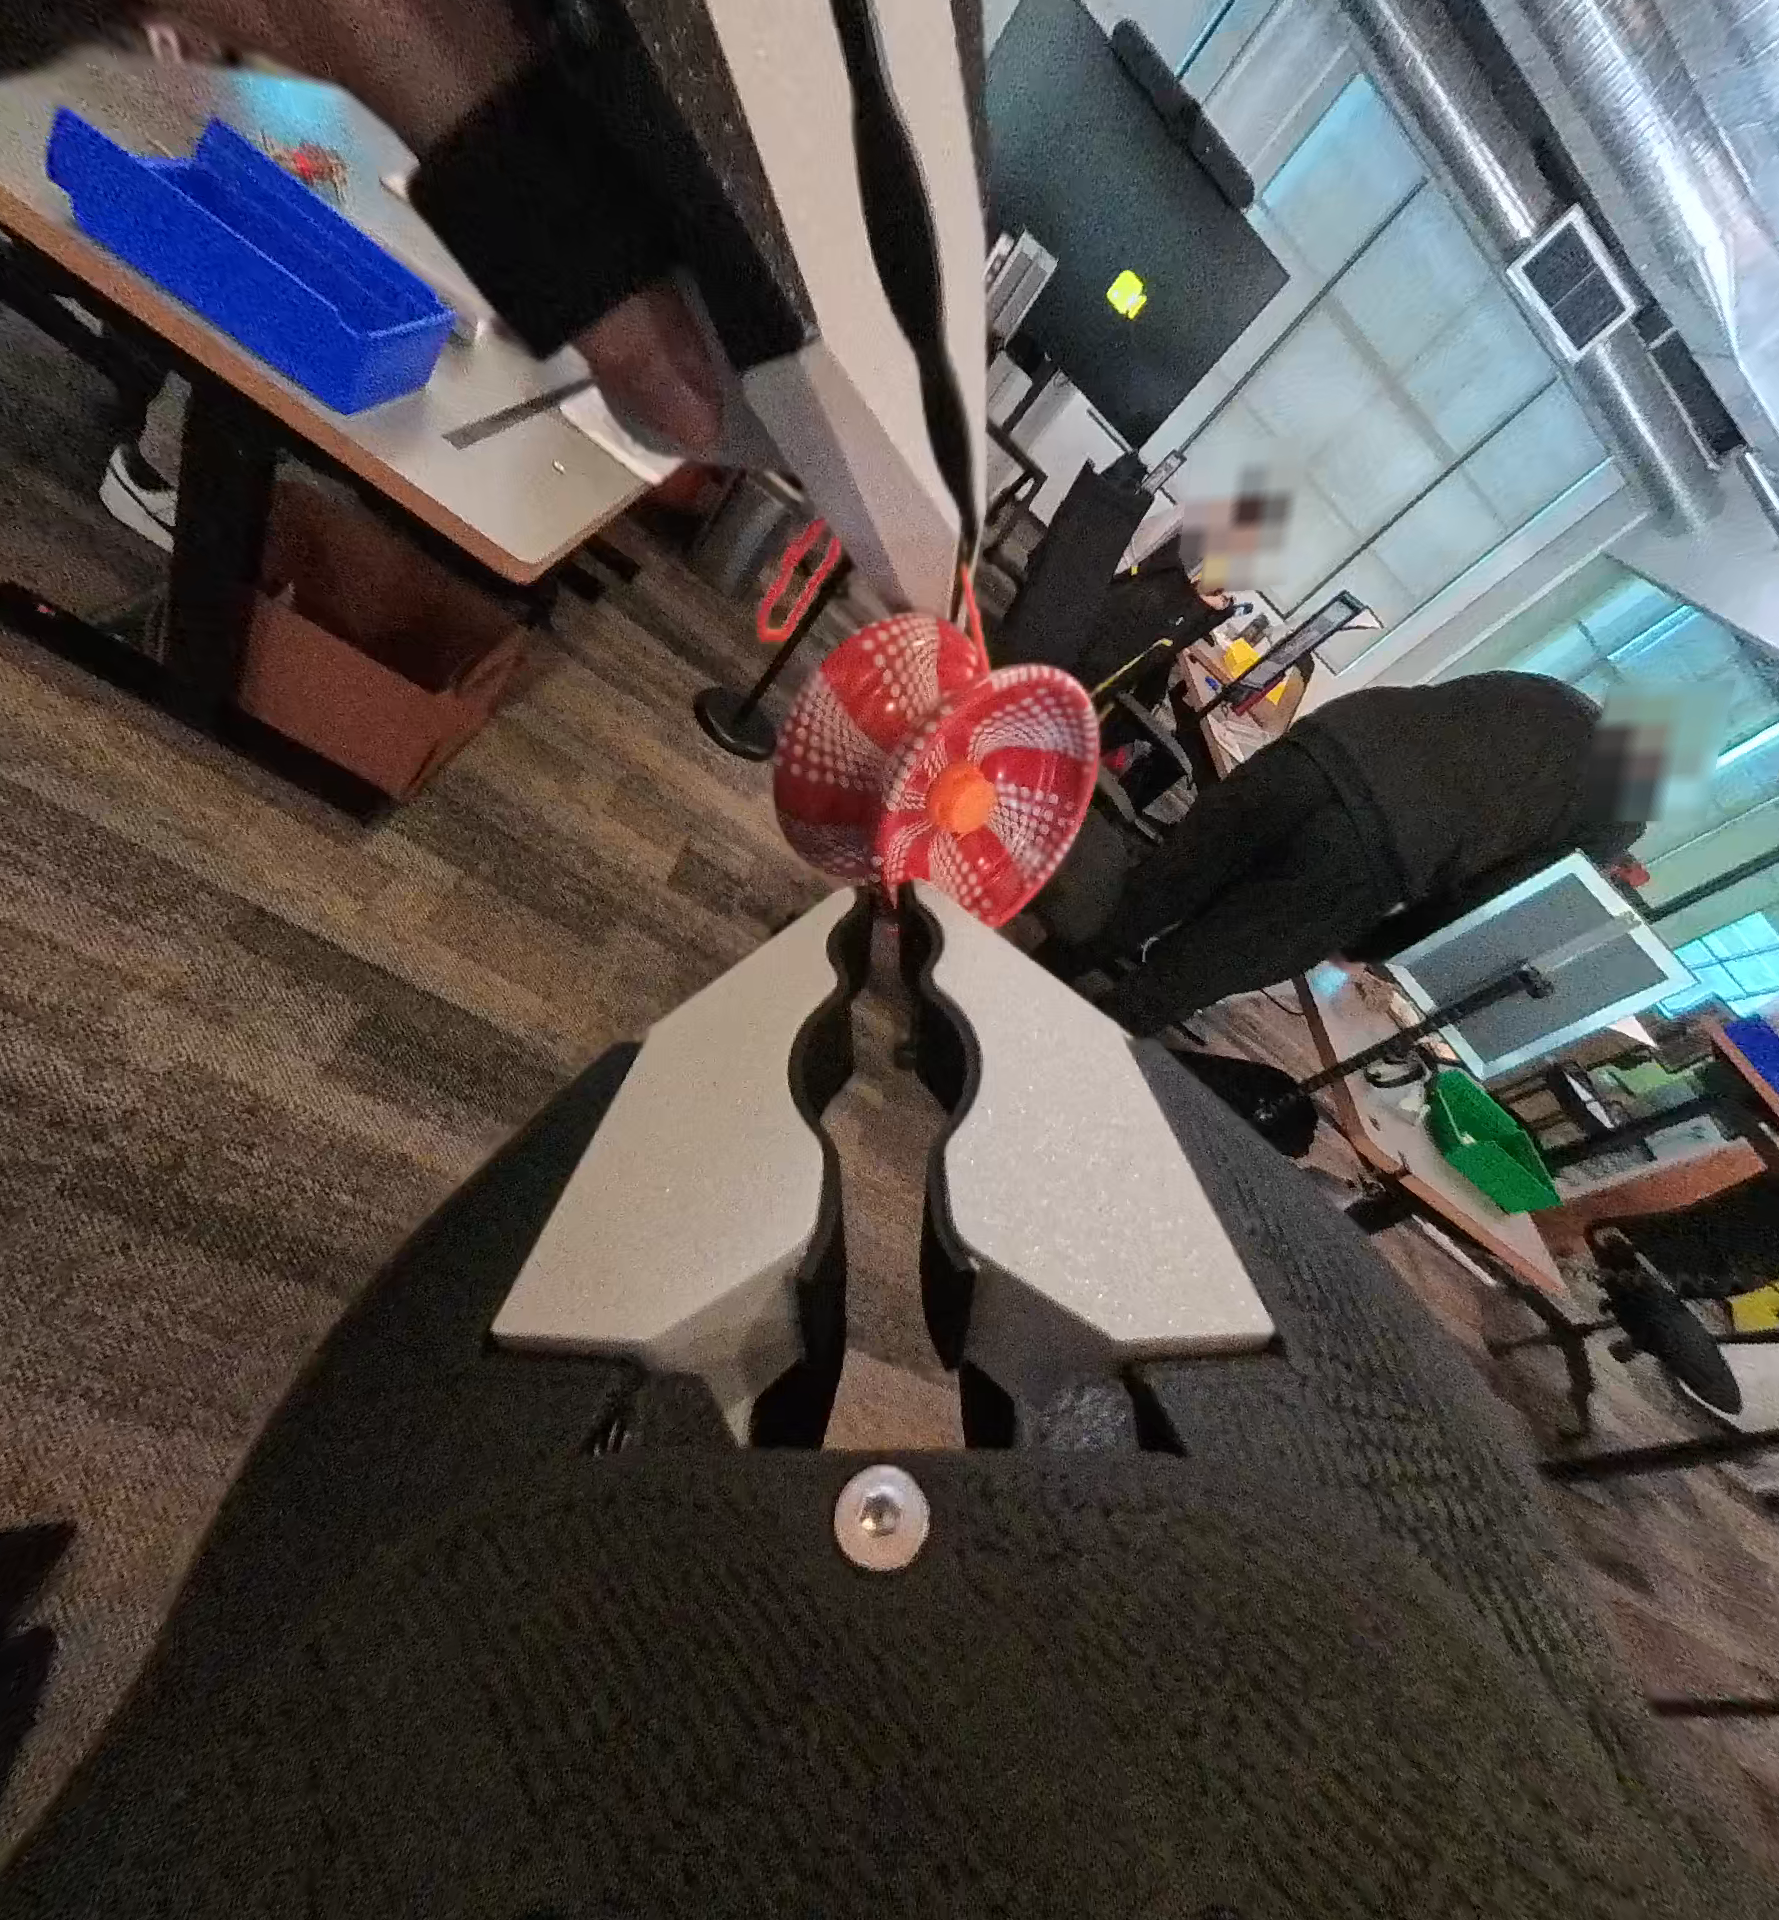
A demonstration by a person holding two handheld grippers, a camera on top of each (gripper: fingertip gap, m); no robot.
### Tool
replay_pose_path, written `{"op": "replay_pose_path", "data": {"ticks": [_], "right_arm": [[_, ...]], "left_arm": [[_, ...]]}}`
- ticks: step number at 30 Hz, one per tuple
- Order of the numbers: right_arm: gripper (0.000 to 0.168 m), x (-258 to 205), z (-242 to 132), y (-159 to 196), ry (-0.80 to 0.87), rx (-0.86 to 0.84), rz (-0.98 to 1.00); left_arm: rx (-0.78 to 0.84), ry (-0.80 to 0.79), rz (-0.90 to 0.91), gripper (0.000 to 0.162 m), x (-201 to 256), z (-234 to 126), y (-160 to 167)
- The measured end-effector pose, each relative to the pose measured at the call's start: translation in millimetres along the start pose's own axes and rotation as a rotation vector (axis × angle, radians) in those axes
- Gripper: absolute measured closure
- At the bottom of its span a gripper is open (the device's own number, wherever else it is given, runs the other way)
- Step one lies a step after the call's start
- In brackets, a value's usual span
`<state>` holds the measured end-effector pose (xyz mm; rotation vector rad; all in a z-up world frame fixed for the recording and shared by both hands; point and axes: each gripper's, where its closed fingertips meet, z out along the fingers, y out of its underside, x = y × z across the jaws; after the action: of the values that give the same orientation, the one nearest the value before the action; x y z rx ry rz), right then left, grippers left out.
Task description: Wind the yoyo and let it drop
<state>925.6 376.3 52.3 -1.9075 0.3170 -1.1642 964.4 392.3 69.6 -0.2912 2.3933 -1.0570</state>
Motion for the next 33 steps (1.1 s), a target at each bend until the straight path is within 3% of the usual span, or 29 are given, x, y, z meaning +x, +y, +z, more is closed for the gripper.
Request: {"op": "replay_pose_path", "data": {"ticks": [7, 14, 22, 25, 30, 33], "right_arm": [[0.166, 13.8, -1.3, -5.0, 0.068, 0.065, 0.107], [0.167, -4.1, 10.6, -8.6, 0.046, 0.036, -0.003], [0.168, -11.2, 15.7, -14.9, 0.039, 0.050, -0.031], [0.167, -11.1, 13.4, -10.3, 0.041, 0.055, -0.040], [0.167, -6.1, 10.4, -5.8, 0.062, 0.050, -0.066], [0.168, -6.2, 6.5, -11.6, 0.063, 0.080, -0.073]], "left_arm": [[0.102, 0.120, -0.113, 0.162, 12.9, -7.8, -2.2], [0.142, 0.001, -0.092, 0.162, -5.0, -9.2, -10.0], [0.072, -0.190, -0.011, 0.162, -19.1, -9.3, -10.7], [0.043, -0.149, -0.006, 0.162, -19.9, -4.8, -2.6], [-0.080, -0.066, 0.258, 0.162, -24.2, 4.1, 27.2], [-0.101, 0.017, 0.197, 0.162, -26.8, 15.7, 41.9]]}}
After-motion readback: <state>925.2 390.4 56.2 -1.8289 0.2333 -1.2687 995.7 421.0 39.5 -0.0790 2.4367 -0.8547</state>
